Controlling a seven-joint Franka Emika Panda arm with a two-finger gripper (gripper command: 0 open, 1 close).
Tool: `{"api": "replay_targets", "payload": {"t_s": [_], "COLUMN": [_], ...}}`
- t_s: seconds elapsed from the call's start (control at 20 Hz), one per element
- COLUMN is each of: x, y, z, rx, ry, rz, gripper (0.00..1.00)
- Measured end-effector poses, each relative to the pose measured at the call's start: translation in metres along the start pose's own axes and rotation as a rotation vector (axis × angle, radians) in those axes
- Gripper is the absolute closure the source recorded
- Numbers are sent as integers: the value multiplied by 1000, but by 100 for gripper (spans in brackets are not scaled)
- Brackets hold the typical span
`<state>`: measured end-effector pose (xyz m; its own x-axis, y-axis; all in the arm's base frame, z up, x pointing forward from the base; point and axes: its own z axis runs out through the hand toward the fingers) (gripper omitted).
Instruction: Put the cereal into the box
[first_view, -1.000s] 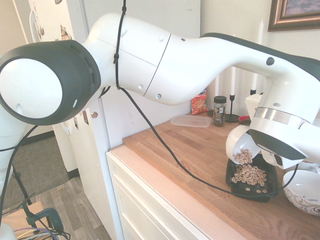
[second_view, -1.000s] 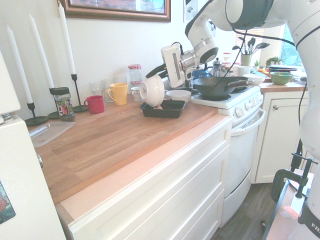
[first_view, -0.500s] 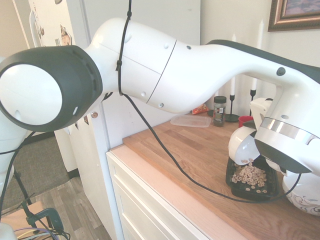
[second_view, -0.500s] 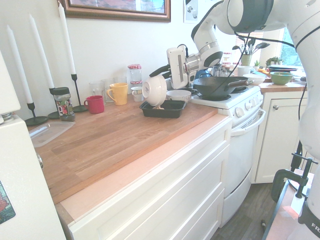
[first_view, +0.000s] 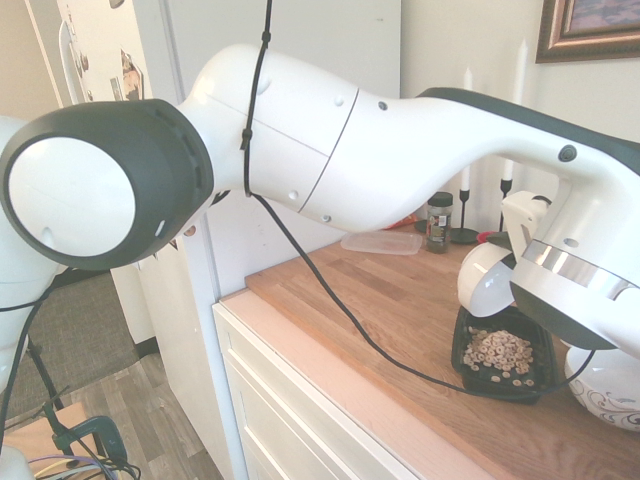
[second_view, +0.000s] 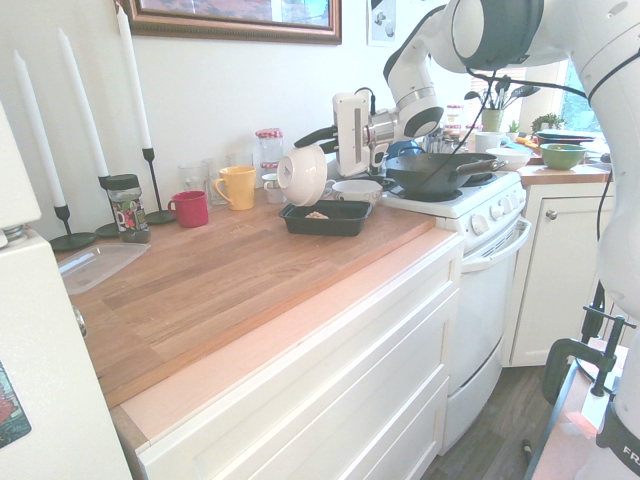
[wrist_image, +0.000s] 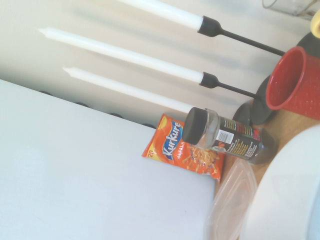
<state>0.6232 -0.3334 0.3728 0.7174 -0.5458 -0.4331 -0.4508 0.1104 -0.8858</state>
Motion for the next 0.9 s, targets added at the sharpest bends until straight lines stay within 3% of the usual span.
{"api": "replay_targets", "payload": {"t_s": [0.25,0.5,0.65,0.9], "x": [-21,-91,-121,-154], "y": [-46,-118,-118,-70], "z": [39,137,213,306], "rx": [-190,-460,-613,-853], "ry": [77,229,329,501], "rz": [-58,-147,-208,-315], "gripper": [100,100,100,100]}}
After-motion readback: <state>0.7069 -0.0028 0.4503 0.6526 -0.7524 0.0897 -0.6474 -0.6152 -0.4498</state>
